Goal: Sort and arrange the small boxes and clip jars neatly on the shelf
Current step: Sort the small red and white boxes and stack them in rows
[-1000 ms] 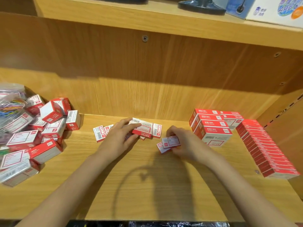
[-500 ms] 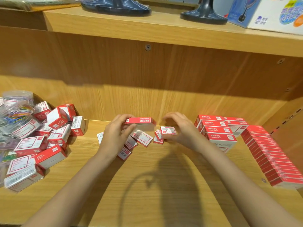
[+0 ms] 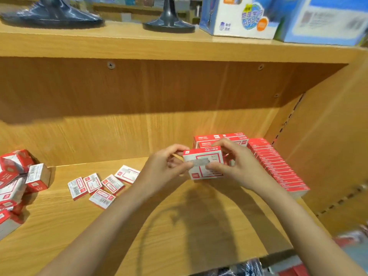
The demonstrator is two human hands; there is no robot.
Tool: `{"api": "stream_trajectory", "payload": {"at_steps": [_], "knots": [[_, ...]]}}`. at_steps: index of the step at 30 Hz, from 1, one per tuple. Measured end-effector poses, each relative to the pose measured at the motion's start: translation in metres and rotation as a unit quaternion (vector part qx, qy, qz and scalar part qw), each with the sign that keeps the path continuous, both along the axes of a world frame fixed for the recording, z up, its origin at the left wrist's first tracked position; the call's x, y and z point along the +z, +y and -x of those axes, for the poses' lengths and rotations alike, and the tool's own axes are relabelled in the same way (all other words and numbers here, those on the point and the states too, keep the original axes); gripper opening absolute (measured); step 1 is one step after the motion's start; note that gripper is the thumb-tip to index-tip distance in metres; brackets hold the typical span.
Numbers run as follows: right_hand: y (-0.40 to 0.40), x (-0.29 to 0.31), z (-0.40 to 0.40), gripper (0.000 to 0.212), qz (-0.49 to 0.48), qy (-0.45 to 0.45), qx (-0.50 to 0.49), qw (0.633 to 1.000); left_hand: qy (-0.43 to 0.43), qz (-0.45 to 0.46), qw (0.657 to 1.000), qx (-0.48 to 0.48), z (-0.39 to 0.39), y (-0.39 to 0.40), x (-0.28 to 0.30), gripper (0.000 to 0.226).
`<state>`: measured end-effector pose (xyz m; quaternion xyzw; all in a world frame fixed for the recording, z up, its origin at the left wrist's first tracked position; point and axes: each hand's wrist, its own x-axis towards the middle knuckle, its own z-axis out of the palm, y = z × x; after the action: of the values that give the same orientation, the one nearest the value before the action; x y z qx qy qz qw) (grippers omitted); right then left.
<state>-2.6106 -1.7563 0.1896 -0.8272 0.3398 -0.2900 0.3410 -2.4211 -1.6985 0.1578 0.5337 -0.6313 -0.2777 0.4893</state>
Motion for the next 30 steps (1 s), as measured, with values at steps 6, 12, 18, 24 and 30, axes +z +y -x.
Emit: {"api": "stream_trajectory", "payload": {"at_steps": [6,12,18,24,30], "knots": [[-0.020,0.001,0.078,0.028,0.000,0.072,-0.077,0.994,-0.115,0.031,0.993,-0.008,0.027,-0.033,-0.017,0.041],[-0.060,0.000,0.114,0.021,0.023,0.063,-0.154,0.986,-0.259,-0.019,0.966,0.002,0.041,-0.055,-0.029,0.091],[-0.098,-0.029,0.076,0.023,0.057,0.124,-0.115,0.984,-0.302,-0.068,0.951,0.011,0.040,-0.062,-0.033,0.086],[-0.111,-0.056,0.070,0.036,0.135,0.169,-0.112,0.970,-0.276,-0.044,0.960,0.014,0.040,-0.063,-0.040,0.075],[-0.115,-0.063,0.065,0.038,0.120,0.121,-0.160,0.972,-0.241,-0.049,0.969,0.024,0.042,-0.062,-0.046,0.073]]}}
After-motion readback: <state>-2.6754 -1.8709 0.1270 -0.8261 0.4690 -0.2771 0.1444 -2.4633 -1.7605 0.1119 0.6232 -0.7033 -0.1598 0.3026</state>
